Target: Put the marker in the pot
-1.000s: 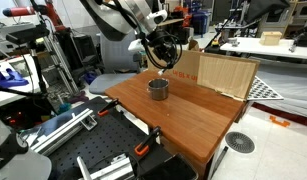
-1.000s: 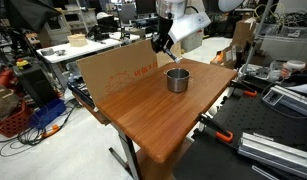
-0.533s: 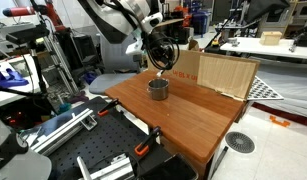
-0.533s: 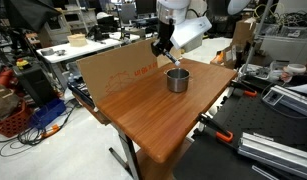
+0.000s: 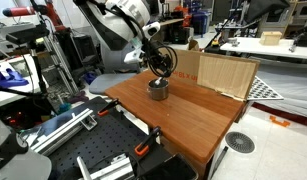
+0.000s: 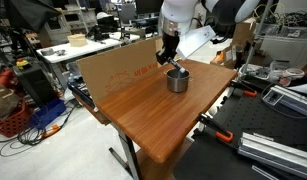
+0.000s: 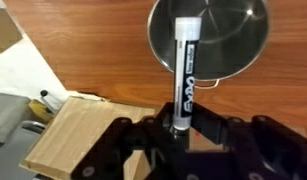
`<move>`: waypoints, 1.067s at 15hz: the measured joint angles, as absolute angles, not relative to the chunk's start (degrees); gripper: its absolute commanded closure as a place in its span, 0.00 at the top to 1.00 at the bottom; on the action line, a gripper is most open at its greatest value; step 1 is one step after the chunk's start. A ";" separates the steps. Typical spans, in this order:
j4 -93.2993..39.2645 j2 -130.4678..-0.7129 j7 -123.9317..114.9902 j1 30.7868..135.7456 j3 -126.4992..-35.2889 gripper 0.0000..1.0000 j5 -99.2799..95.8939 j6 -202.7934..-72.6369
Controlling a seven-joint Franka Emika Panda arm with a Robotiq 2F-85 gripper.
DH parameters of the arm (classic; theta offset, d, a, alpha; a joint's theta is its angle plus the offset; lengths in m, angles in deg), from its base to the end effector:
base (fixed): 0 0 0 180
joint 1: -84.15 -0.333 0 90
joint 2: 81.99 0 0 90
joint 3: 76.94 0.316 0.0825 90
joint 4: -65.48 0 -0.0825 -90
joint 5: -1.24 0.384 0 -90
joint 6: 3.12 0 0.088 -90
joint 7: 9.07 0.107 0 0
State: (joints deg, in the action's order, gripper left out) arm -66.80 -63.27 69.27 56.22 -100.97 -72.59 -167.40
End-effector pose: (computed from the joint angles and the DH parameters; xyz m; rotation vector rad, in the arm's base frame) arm 0.5108 0.0835 0.2142 2.7142 -0.0438 0.6841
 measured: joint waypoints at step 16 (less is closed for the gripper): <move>-65.64 -58.63 73.23 56.18 -100.71 0.93 -77.38 -166.49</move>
State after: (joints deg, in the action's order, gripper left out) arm -65.64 -58.63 73.23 56.18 -100.71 -77.38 -166.49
